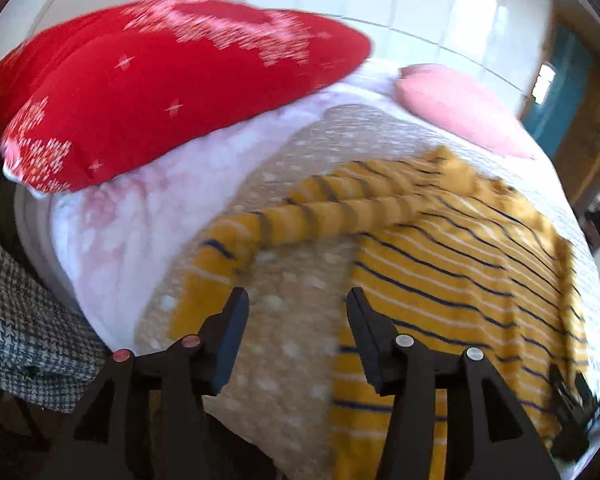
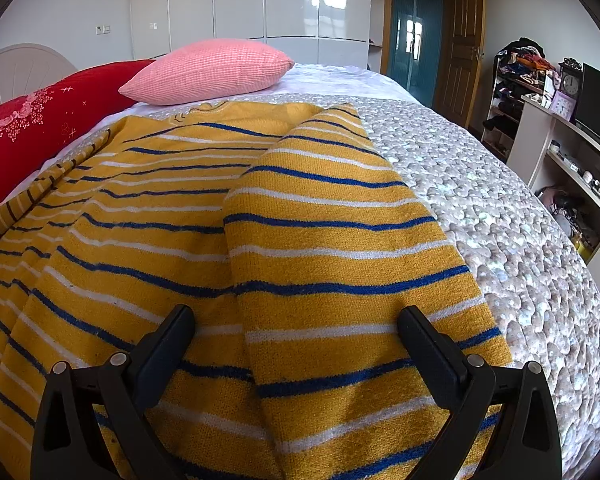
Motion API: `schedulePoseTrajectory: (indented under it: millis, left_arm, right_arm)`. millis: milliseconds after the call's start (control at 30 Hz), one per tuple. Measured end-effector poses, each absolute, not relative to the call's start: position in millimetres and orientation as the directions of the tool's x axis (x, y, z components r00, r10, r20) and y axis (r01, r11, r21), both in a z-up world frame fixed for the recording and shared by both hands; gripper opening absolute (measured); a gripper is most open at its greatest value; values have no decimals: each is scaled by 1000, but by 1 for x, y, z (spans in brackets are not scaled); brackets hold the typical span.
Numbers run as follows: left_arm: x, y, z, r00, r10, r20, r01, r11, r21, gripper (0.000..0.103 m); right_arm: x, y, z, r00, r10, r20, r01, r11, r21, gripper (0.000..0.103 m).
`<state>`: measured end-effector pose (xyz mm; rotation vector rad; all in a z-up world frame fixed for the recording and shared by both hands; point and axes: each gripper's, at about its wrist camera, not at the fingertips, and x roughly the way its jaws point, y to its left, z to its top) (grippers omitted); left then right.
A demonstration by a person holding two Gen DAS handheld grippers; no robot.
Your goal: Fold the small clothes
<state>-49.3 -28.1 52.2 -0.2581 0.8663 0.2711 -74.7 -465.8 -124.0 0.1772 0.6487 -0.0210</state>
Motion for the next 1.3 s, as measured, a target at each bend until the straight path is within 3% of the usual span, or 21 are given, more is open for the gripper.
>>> schedulePoseTrajectory:
  millis: [33, 100, 200, 267, 433, 567, 633, 700, 767, 867, 1167, 1300]
  left_arm:
    - [-50, -39, 56, 623, 108, -775, -307, 945, -116, 51]
    - [-53, -52, 61, 634, 62, -771, -269, 952, -146, 55]
    - [-61, -67, 64, 661, 34, -749, -239, 957, -167, 59]
    - [-60, -70, 62, 649, 23, -761, -216, 964, -155, 59]
    - [-66, -84, 47, 650, -4, -760, -169, 974, -150, 59]
    - [-67, -89, 44, 643, -6, -766, -140, 982, -125, 59]
    - [-67, -91, 45, 638, -6, -770, -137, 983, -121, 59]
    - [-67, -91, 46, 630, -4, -777, -132, 985, -112, 59]
    - [-67, -90, 49, 631, 8, -776, -134, 986, -99, 59]
    - [-69, -85, 52, 638, 26, -770, -144, 986, -86, 59]
    - [-66, -79, 53, 642, 21, -767, -146, 985, -95, 59]
    - [-62, -87, 50, 639, 4, -769, -130, 986, -102, 59]
  right_arm:
    - [-75, -466, -122, 791, 49, -609, 64, 985, 163, 100]
    - [-87, -478, -109, 791, 148, -593, 8, 968, 251, 86]
    - [-124, -515, -83, 829, 266, -491, -57, 915, 400, 89]
    - [-140, -532, -75, 847, 227, -480, -35, 926, 377, 93]
    - [-160, -582, -106, 797, 128, -591, 89, 942, 324, 94]
    - [-166, -597, -135, 751, 189, -633, 115, 906, 407, 92]
    - [-163, -590, -139, 753, 225, -618, 94, 894, 439, 77]
    - [-162, -580, -138, 752, 222, -620, 83, 902, 424, 34]
    - [-161, -573, -133, 752, 269, -602, 38, 893, 448, 13]
    - [-157, -595, -124, 762, 315, -566, 31, 855, 517, 12]
    - [-158, -772, -104, 794, -38, -607, 402, 782, 476, 10]
    - [-142, -801, -95, 765, -86, -638, 460, 767, 448, 10]
